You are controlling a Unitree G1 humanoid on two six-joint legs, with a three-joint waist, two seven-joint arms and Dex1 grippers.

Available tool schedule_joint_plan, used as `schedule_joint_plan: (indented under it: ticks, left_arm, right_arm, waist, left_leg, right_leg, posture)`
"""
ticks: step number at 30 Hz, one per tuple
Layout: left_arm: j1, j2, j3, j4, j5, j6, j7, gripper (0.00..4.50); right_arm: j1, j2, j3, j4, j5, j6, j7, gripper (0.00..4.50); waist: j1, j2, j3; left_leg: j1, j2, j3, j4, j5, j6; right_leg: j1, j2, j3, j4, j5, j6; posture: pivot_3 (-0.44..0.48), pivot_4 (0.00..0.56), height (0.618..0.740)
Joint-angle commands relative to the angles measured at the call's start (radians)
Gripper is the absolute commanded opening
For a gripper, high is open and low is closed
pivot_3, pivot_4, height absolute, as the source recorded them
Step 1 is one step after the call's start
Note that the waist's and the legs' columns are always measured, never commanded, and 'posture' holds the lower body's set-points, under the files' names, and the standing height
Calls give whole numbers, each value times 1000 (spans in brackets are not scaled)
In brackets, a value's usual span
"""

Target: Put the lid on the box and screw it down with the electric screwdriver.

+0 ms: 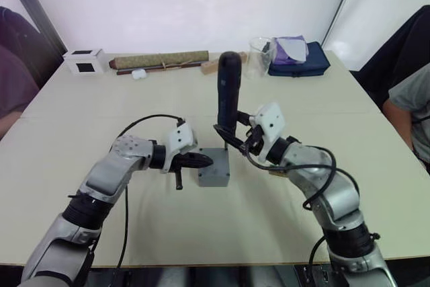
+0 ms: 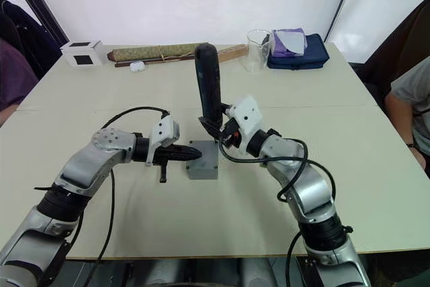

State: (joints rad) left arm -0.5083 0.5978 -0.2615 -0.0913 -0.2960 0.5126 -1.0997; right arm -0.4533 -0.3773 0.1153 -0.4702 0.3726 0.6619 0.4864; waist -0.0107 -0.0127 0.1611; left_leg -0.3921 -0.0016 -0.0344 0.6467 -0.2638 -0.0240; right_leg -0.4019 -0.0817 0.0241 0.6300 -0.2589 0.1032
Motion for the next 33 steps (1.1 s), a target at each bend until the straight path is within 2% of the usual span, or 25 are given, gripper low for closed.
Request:
schedule_joint_plan:
  ticks: [1, 3, 5, 7, 9, 11, 14, 15, 17, 22, 26, 33]
  left_arm:
    - [13, -7, 19, 31, -27, 59, 5, 0]
    - [-1, -23, 60, 32, -75, 97, 11, 0]
    - [-26, -40, 147, 27, -175, 151, 3, 0]
    - [-40, -14, 184, 0, -216, 182, -20, 0]
    - [-42, 24, 189, -48, -242, 207, -52, 0]
    - [-43, 60, 184, -108, -271, 227, -82, 0]
    - [-42, 94, 154, -195, -284, 233, -108, 0]
    - [-37, 115, 134, -240, -279, 227, -124, 0]
    - [-33, 135, 113, -299, -284, 231, -134, 0]
    - [-41, 142, 93, -349, -280, 220, -117, 0]
    - [-43, 143, 91, -354, -278, 219, -99, 0]
    - [-20, 158, 99, -374, -293, 231, -77, 0]
  right_arm:
    - [-184, -10, -180, -102, 186, 122, -29, 2048]
    - [-308, -23, -276, -95, 293, 215, -62, 2048]
    - [-492, -91, -410, 11, 429, 393, -112, 2048]
    - [-651, -203, -508, 177, 487, 671, -127, 2048]
    - [-683, -341, -504, 278, 464, 834, -110, 2048]
    - [-643, -488, -448, 365, 476, 921, -73, 2048]
    - [-501, -672, -365, 444, 519, 953, -17, 2048]
    - [-408, -771, -315, 470, 562, 953, 40, 2048]
    - [-303, -860, -271, 509, 571, 953, 91, 2048]
    - [-213, -869, -218, 580, 541, 953, 117, 2048]
    - [-142, -861, -193, 604, 464, 911, 128, 2048]
    - [-85, -877, -140, 636, 365, 822, 191, 2048]
  waist:
    - [0, 0, 1]
    - [-2, 5, 11]
    - [-2, 6, 17]
    - [-2, 6, 22]
    - [4, 4, 23]
    - [14, -5, 21]
    - [19, -1, 24]
    - [18, 1, 25]
    - [19, 8, 30]
    - [-7, 11, 32]
    - [-5, 9, 33]
    - [-7, 10, 33]
  left_leg:
    - [-2, 0, 0, 0, 0, 0]
    - [-2, -1, 0, 0, 0, 0]
    - [-7, -1, 0, 1, 0, 0]
    - [-11, -1, 0, 2, 0, 0]
    - [-16, -1, -1, 3, 0, 0]
    - [-18, -2, -1, -1, 0, 0]
    - [-20, -2, 2, -3, -2, 3]
    - [-23, -3, 4, -2, -2, 4]
    - [-33, -4, 5, 1, -2, 4]
    - [-35, -8, 9, 2, -3, 5]
    - [-29, -2, 4, 5, -2, 4]
    - [-28, -2, 6, 7, 0, 4]
  right_leg:
    - [-2, 0, 0, 0, 0, 0]
    - [-2, 0, 0, 0, 1, 1]
    - [-7, 0, 0, 1, 2, 2]
    - [-11, 0, 0, 2, 3, 3]
    - [-14, 1, -4, 2, 4, 3]
    - [-15, 1, -6, 0, 4, 2]
    - [-17, -2, -4, -5, 2, 1]
    - [-18, -3, -3, -6, 3, 1]
    - [-27, -5, -3, -5, 3, 2]
    - [-32, -5, 0, -1, 3, 5]
    - [-27, 5, -1, 1, 5, 7]
    - [-27, 5, 1, 2, 6, 7]
  posture:
    - [0, 150, 740]
    - [0, 150, 740]
    - [0, 150, 740]
    - [0, 150, 740]
    - [0, 150, 740]
    - [0, 150, 740]
    - [0, 150, 740]
    - [0, 150, 740]
    - [0, 150, 740]
    - [0, 150, 740]
    - [0, 150, 740]
    - [0, 150, 740]
